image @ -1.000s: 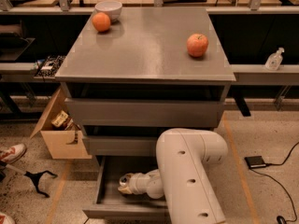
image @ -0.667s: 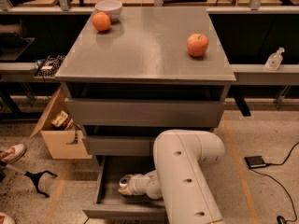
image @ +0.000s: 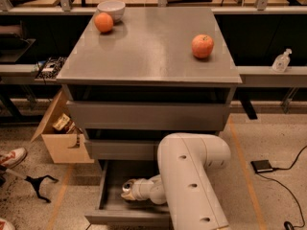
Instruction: Place redbull can into bottom drawer
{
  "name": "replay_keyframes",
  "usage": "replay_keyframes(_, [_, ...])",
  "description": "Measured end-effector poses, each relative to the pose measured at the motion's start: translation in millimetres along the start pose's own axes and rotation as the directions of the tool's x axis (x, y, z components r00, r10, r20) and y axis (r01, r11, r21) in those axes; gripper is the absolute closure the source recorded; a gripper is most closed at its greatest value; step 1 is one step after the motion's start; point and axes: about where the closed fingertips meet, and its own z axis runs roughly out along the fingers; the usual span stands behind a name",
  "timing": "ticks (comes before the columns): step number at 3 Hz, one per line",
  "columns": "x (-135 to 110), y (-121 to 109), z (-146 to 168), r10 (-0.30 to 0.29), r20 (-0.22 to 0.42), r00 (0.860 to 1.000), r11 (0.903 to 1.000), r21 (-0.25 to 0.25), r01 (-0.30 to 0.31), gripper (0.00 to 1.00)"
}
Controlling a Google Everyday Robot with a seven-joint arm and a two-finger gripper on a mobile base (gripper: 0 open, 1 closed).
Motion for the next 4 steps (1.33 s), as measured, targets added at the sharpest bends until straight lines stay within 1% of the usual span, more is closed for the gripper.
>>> replay_keyframes(2, [-1,2,2,-0.001,0.002,1.000,1.0000,-0.003,0.001,0.13])
replay_keyframes(3, [-3,3,2,0.000,0.004,1.000,1.0000,-0.007,0.000,0.00])
replay_keyframes(4, [1,-8,-17,0.018,0.019,1.000,0.9994,0.028,-0.018,0.00])
